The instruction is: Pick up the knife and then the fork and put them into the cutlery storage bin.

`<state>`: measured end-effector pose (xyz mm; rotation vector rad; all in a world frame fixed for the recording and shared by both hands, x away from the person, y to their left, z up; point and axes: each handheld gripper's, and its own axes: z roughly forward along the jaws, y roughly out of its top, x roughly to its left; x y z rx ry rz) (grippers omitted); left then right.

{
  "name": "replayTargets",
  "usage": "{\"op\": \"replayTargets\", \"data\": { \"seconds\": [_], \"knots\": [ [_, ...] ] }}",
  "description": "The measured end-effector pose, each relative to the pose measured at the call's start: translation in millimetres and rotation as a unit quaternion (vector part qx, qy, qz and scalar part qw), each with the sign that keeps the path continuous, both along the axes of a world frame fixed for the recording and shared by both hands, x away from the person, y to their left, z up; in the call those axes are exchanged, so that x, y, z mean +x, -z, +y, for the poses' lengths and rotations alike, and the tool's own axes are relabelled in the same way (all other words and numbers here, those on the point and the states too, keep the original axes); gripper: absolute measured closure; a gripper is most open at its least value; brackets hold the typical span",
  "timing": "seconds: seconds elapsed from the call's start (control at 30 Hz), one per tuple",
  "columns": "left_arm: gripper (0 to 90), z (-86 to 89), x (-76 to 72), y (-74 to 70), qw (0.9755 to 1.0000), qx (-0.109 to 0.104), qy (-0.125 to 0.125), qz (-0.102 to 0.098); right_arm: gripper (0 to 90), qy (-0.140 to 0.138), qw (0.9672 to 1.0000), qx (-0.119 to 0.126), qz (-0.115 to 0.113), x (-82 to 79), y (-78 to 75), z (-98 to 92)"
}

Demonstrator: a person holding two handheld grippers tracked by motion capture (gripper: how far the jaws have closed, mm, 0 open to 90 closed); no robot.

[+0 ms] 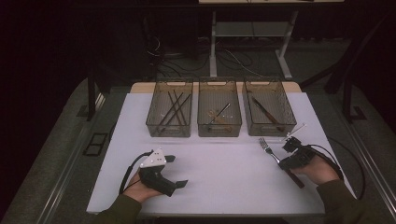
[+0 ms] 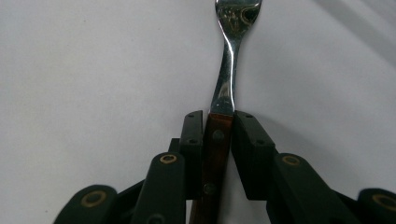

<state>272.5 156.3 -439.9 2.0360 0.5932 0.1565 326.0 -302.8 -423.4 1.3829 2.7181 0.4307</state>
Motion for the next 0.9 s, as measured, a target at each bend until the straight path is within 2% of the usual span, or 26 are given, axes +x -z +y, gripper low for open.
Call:
{"op": "replayTargets", "data": {
  "seconds": [0.17, 0.3, 0.43, 0.6, 0.73, 0.9],
  "knots": [
    [0.0, -0.6, -0.2, 0.4, 1.0000, 0.001, 0.003, 0.002, 73.9, -0.004, 0.9987, -0.032, 0.039, 11.8, -2.1, 7.9],
    [0.0, -1.2, -0.7, 0.7, 1.0000, 0.000, 0.003, 0.003, 75.1, -0.002, 0.9974, -0.047, 0.055, 16.4, -2.5, 11.9],
    [0.0, -1.4, -0.8, 0.7, 1.0000, -0.001, 0.003, 0.003, 77.2, -0.002, 0.9968, -0.052, 0.061, 18.4, -2.7, 13.3],
    [0.0, -1.0, -0.3, 0.6, 1.0000, 0.000, 0.003, 0.002, 77.4, -0.004, 0.9983, -0.036, 0.046, 14.5, -3.0, 8.3],
    [0.0, -1.2, -0.4, 0.9, 1.0000, 0.000, 0.003, 0.002, 77.3, -0.011, 0.9996, -0.012, 0.025, 9.3, -2.6, 2.4],
    [0.0, -0.2, -0.3, 0.1, 1.0000, 0.005, 0.005, 0.001, 77.3, -0.016, 0.9996, 0.022, -0.005, 3.0, -8.1, -5.4]
  ]
}}
